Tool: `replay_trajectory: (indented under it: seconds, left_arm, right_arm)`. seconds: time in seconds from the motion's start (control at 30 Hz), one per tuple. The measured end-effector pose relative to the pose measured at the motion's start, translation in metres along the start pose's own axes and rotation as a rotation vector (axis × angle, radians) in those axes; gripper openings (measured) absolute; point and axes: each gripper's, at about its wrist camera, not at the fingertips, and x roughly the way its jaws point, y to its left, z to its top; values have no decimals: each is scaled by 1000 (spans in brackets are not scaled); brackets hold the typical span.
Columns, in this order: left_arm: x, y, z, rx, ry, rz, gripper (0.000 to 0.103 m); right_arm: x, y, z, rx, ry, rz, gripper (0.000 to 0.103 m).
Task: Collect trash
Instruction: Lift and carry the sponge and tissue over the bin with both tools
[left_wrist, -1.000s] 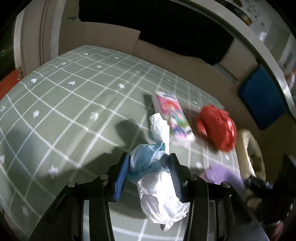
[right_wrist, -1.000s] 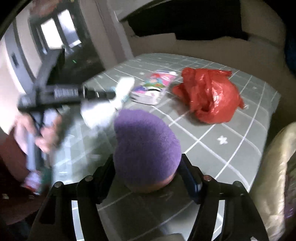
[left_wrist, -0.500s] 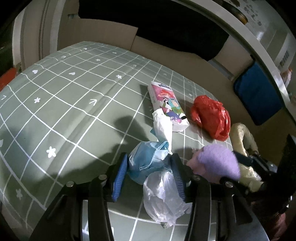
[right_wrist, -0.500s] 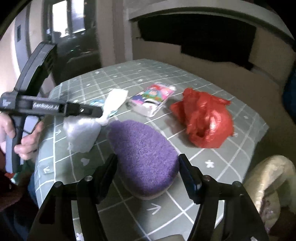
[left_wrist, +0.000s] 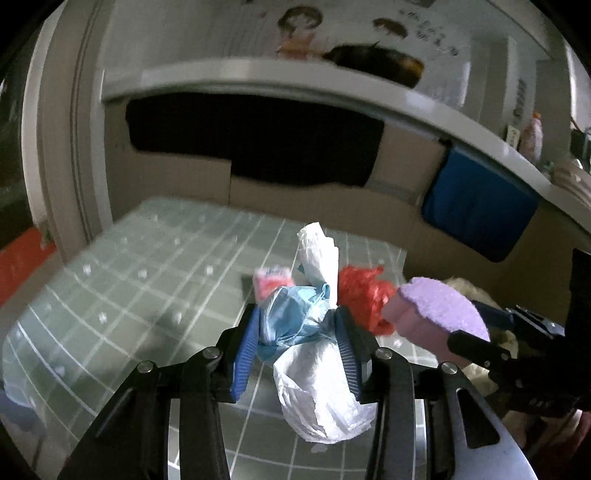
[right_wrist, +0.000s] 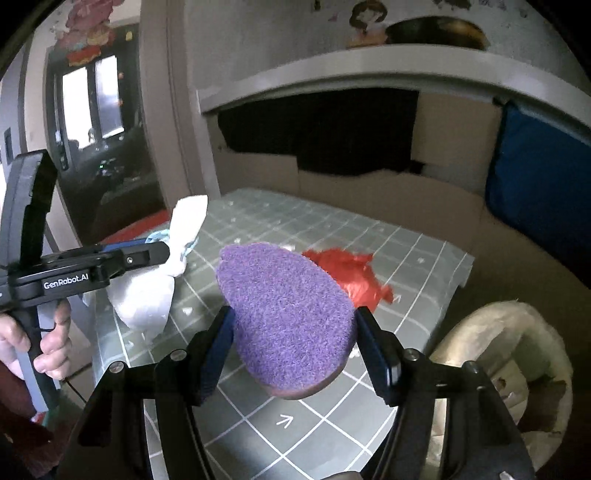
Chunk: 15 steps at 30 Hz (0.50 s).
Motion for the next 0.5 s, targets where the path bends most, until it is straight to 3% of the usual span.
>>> replay_trajectory:
  seconds: [0.5]
  left_arm:
    - [-24, -72, 38, 60, -112, -106, 42]
  right_arm:
    - [-68, -24, 22, 14, -166, -138, 62]
